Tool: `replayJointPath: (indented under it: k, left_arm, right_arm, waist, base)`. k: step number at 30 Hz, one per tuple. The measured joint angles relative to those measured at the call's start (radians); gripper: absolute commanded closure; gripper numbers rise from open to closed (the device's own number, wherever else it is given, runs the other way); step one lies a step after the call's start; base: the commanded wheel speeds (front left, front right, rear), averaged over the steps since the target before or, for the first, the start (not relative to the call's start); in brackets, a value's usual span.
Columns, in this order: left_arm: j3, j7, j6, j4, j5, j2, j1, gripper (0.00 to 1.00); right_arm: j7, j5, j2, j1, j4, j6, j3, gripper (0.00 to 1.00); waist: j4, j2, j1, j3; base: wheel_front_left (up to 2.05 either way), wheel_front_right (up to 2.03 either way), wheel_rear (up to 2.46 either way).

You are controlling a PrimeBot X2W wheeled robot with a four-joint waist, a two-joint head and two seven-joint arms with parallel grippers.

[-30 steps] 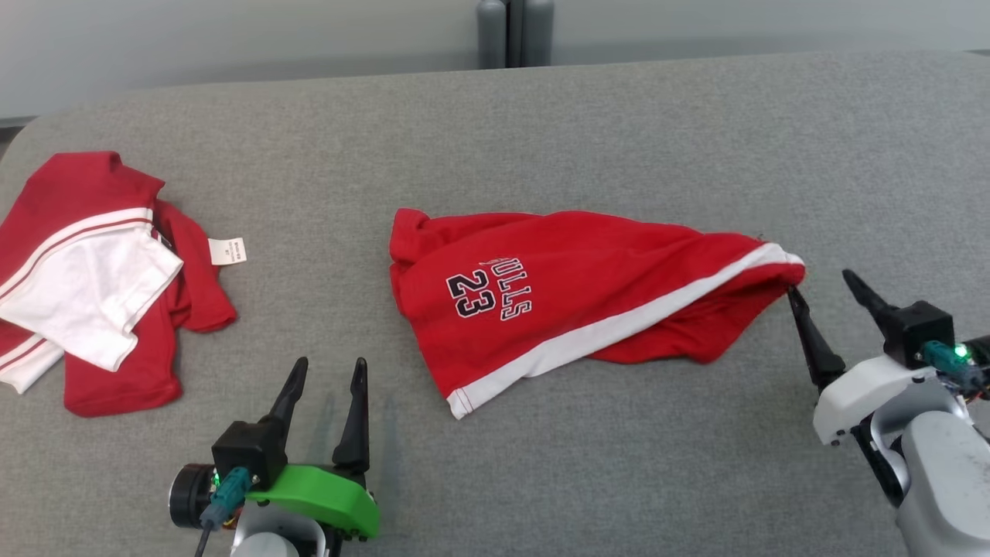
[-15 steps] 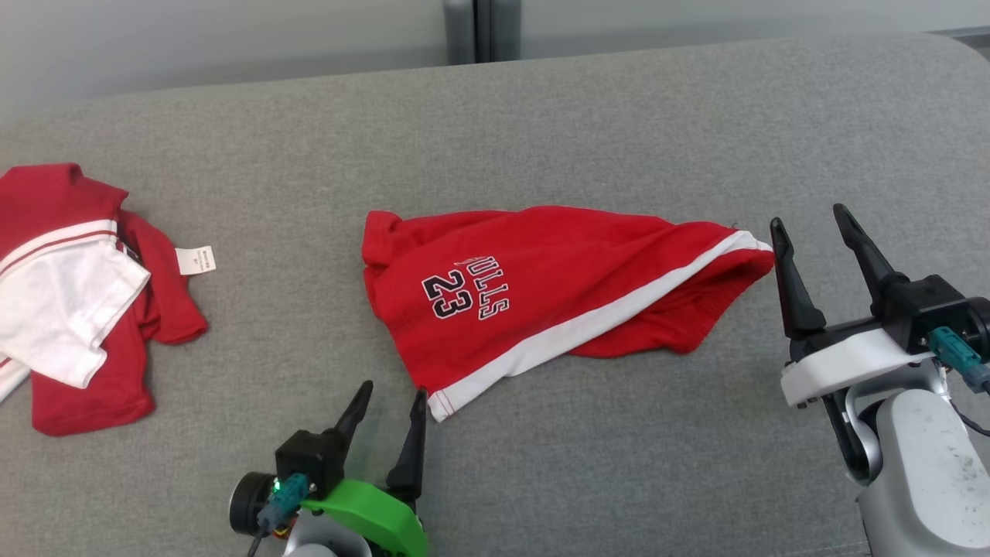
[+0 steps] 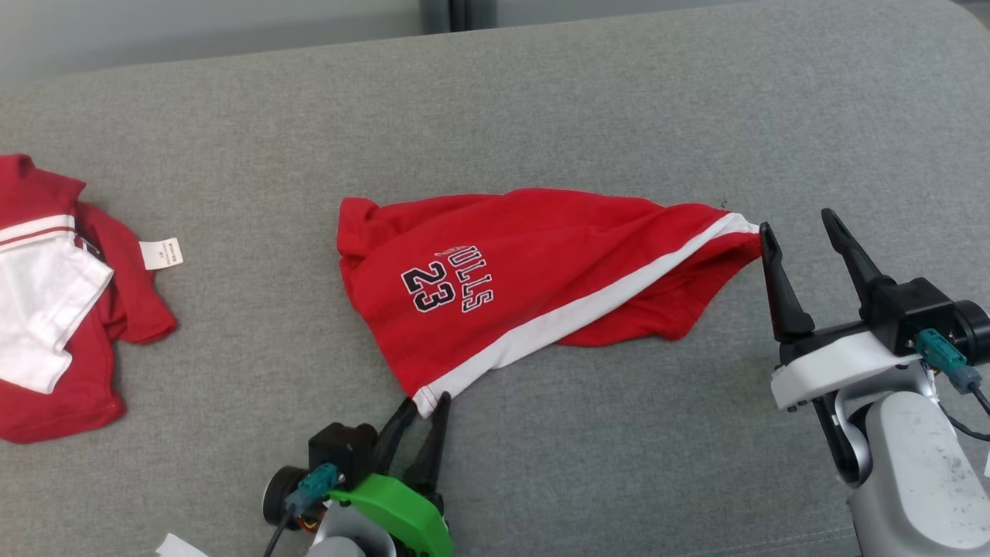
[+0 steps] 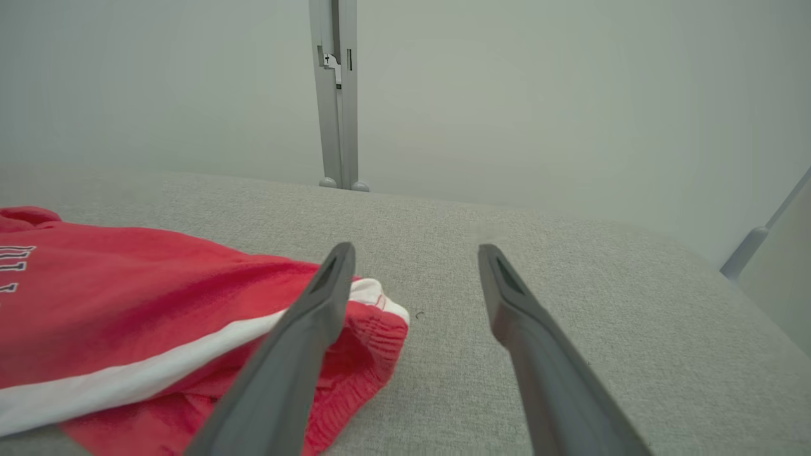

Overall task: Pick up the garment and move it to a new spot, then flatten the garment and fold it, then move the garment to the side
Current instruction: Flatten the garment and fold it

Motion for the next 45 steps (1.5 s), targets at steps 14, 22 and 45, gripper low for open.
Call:
replayJointPath:
  k: [14, 22, 45]
  left_arm:
    - [0.15, 0.0, -0.001, -0.126, 0.026, 0.015, 0.0, 1.0]
    - [0.163, 0.0, -0.001, -0.125, 0.043, 0.016, -0.004, 1.0]
    - [0.193, 0.0, -0.001, -0.123, 0.087, 0.001, 0.037, 1.0]
  right_arm:
    - [0.0, 0.255, 0.017, 0.008, 0.068, 0.0, 0.074, 0.0]
    - [0.0, 0.459, -0.068, 0.056, 0.085, 0.0, 0.25, 0.0]
    - [0.0, 0.613, -0.167, 0.183, 0.025, 0.0, 0.43, 0.0]
  waist:
    - [0.034, 0.0, 0.0, -0.006]
    - [0.036, 0.0, 0.0, -0.013]
    - [0.034, 0.0, 0.0, -0.053]
  base:
    - [0.0, 0.0, 0.0]
    - [0.0, 0.0, 0.0]
    - [0.0, 0.0, 0.0]
